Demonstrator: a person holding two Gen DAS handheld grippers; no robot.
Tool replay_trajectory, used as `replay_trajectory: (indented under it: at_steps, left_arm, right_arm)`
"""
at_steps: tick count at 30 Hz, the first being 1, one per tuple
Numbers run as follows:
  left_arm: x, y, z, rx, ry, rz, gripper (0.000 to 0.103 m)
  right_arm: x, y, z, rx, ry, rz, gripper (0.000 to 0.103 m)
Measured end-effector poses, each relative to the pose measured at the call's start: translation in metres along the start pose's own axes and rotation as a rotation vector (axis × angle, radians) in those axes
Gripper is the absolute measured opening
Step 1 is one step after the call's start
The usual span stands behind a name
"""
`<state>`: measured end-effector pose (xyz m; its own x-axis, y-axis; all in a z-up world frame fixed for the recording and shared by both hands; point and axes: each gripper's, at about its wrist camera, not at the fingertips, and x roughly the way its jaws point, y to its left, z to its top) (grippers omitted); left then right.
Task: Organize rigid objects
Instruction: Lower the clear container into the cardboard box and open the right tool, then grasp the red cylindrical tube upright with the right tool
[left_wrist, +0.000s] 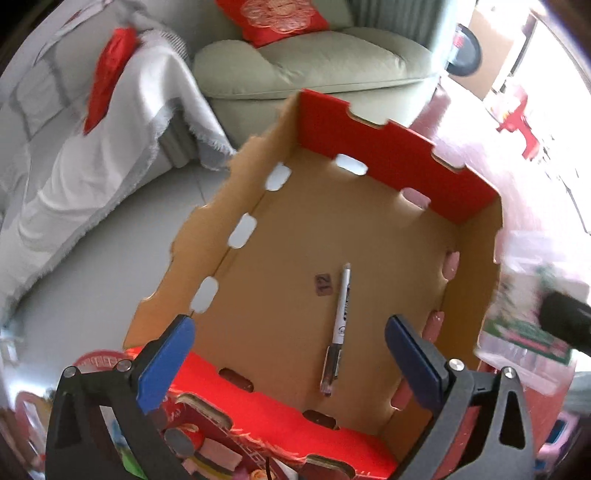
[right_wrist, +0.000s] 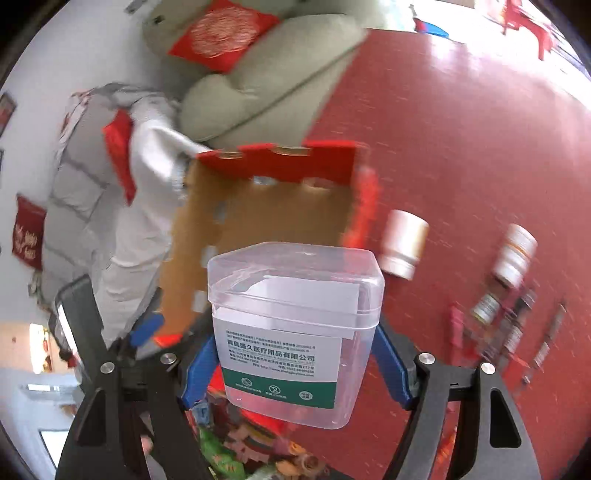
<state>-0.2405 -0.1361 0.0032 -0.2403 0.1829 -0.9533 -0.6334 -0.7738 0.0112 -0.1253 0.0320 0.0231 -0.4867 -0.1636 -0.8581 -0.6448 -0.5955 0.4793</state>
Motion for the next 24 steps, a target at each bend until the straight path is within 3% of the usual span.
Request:
replay_trajectory:
  at_steps: [4,5,6,10,14,17,20,24]
  left_arm:
    - [0.003,0.007,-0.006,-0.019,0.025,0.008,0.103]
    - [0.004,0.006,-0.008,-0.016,0.031,0.004,0.103]
    - [0.005,0.003,-0.01,-0.006,0.037,-0.002,0.103]
    - [0.006,-0.016,-0.021,0.054,0.056,-0.04,0.103]
    - [-0.002,-0.051,-0.035,0.175,0.046,-0.092,0.103]
    - [-0.016,-0.083,-0.049,0.28,0.031,-0.148,0.103]
    - [-0.028,-0.112,-0.062,0.368,0.035,-0.187,0.103]
    - [-0.035,-0.151,-0.081,0.44,0.07,-0.223,0.103]
  right_arm:
    - [0.027,0.008,0.002,-0.02,0.08,-0.025,0.082]
    - [0.025,0.006,0.002,-0.024,0.079,-0.042,0.095]
    - [0.018,0.0,0.0,-0.023,0.066,-0.049,0.103]
    - [-0.012,-0.048,-0.021,0.049,0.032,-0.049,0.103]
    - [-0.042,-0.132,-0.069,0.224,0.047,-0.177,0.103]
    - [-0.043,-0.175,-0.121,0.33,0.135,-0.292,0.103]
    - [-0.022,-0.188,-0.168,0.372,0.258,-0.32,0.103]
    - [0.009,-0.171,-0.187,0.324,0.296,-0.326,0.103]
